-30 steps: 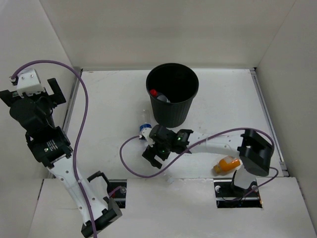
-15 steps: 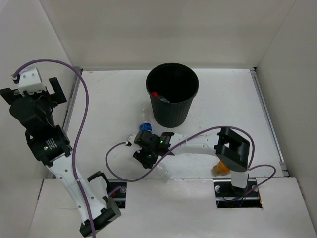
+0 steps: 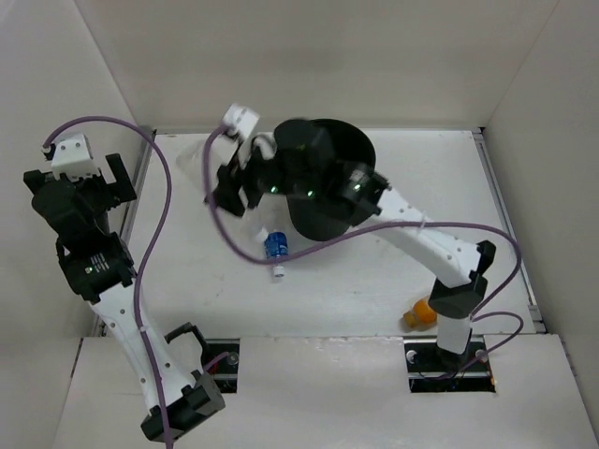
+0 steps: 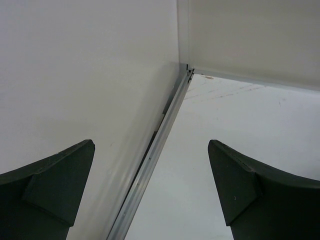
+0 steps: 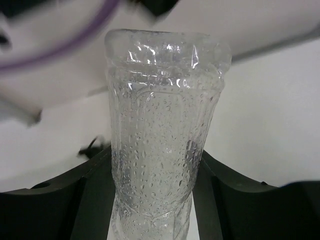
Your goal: Put the plastic bottles in the bin
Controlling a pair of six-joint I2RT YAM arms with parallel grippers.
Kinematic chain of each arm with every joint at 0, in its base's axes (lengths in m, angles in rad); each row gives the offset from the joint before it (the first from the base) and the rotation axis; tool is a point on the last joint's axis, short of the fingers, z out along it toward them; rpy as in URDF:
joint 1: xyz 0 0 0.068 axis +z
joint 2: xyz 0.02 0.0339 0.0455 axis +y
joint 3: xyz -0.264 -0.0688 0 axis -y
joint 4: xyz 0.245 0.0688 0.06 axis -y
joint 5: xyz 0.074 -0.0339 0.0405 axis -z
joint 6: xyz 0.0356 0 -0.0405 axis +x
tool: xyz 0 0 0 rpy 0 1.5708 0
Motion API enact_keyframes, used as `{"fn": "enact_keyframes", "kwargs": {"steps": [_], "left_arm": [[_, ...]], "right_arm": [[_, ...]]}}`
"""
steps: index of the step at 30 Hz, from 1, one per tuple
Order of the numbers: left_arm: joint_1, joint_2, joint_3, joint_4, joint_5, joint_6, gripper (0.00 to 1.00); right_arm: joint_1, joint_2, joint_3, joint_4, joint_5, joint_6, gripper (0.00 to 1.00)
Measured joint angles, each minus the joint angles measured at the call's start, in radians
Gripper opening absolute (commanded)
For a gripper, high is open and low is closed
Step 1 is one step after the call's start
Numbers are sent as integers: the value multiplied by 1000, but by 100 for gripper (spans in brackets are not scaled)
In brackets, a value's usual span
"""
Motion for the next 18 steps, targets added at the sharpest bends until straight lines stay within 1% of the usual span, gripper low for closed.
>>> {"fn": "enact_keyframes", "kwargs": {"steps": [3, 6, 8, 11, 14, 15, 16, 17, 18], "left_arm": [[-12, -9, -12, -14, 8, 0, 100], [-23, -20, -18, -23, 19, 0, 100], [-31, -28, -24, -25, 24, 0, 100], [-43, -31, -27, -31, 45, 0, 100], [-57, -30, -27, -32, 71, 0, 100], [-62, -28, -27, -32, 78, 0, 100], [-67, -26, -27, -32, 85, 0, 100], [-71, -23, -27, -32, 93, 0, 100], [-76, -18, -27, -32, 100, 1, 100]], "right_arm": [[-123, -29, 79, 44, 61, -43, 8], [-252, -40, 87, 62, 119, -74, 7], [-331, -38, 67, 61, 146, -92, 7], [-425, -38, -8, 60, 168, -106, 7], [-478, -38, -107, 59, 174, -107, 10], [-488, -38, -142, 56, 174, -107, 16], [-493, -37, -173, 51, 175, -107, 29], [-495, -37, -195, 44, 175, -107, 56], [-494, -37, -210, 40, 174, -107, 92]]}}
